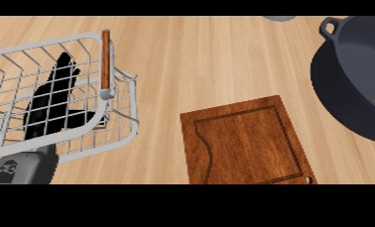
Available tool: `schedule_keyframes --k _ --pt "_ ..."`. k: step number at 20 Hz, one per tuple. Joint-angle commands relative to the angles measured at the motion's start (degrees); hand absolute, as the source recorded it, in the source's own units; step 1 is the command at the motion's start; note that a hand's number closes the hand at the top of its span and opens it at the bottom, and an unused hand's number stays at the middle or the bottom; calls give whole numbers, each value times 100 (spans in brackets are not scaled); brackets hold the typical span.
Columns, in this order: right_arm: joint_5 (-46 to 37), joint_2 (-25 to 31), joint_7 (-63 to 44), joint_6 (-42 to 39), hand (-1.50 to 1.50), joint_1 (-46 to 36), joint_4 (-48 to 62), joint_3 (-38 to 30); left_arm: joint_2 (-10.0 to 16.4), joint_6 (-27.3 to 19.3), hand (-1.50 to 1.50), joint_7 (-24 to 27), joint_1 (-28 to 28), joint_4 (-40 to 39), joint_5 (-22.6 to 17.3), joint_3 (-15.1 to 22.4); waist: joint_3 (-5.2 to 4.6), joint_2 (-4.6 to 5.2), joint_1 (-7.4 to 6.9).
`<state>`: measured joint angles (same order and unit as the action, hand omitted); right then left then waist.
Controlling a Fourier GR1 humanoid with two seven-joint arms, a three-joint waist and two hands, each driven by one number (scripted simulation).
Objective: Pick the pear from the cutting board and place it in the pot
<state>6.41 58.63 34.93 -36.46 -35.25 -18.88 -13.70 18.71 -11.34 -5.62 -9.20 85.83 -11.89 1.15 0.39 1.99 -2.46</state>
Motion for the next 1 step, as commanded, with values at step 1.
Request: schedule_keyframes --k 1 --pt "40 57 725 -945 -150 166 65 -8 -21 -40 0 -66 -302 335 -126 -97 64 -54 -22"
